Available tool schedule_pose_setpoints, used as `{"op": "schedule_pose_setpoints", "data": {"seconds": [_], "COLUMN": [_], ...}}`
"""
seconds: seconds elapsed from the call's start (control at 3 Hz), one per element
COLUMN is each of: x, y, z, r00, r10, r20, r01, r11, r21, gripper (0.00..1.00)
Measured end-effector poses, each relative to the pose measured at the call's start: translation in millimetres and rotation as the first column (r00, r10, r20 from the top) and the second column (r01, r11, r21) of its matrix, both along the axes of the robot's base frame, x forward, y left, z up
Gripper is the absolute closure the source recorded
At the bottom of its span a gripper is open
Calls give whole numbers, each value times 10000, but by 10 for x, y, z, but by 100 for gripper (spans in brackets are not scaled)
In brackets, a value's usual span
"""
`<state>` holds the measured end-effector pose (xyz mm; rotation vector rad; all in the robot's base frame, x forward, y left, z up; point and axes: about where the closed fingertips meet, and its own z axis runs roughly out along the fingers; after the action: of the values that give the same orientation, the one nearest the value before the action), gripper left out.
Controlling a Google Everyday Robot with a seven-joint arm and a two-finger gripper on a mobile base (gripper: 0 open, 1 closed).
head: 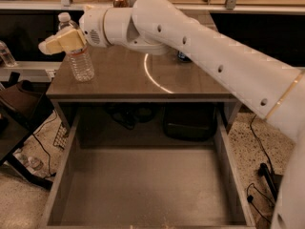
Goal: Place water bottle into top drawer
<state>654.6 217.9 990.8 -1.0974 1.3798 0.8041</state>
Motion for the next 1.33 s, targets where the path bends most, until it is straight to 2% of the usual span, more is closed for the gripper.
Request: {"op": "schedule_pose_setpoints", "data": {"seconds": [0.33,0.67,1.0,1.33], "x": [175,165,149,139], "y": [112,130,162,180], "z": [-164,-164,-165,-164], "r00": [9995,9995,9993,9992], "r10": [179,206,260,289], "r20": [-255,-260,-264,-265], "r01": [-174,-201,-255,-284], "r11": [9997,9996,9995,9994], "r21": [191,194,197,198], "gripper": [0,18,49,73]}}
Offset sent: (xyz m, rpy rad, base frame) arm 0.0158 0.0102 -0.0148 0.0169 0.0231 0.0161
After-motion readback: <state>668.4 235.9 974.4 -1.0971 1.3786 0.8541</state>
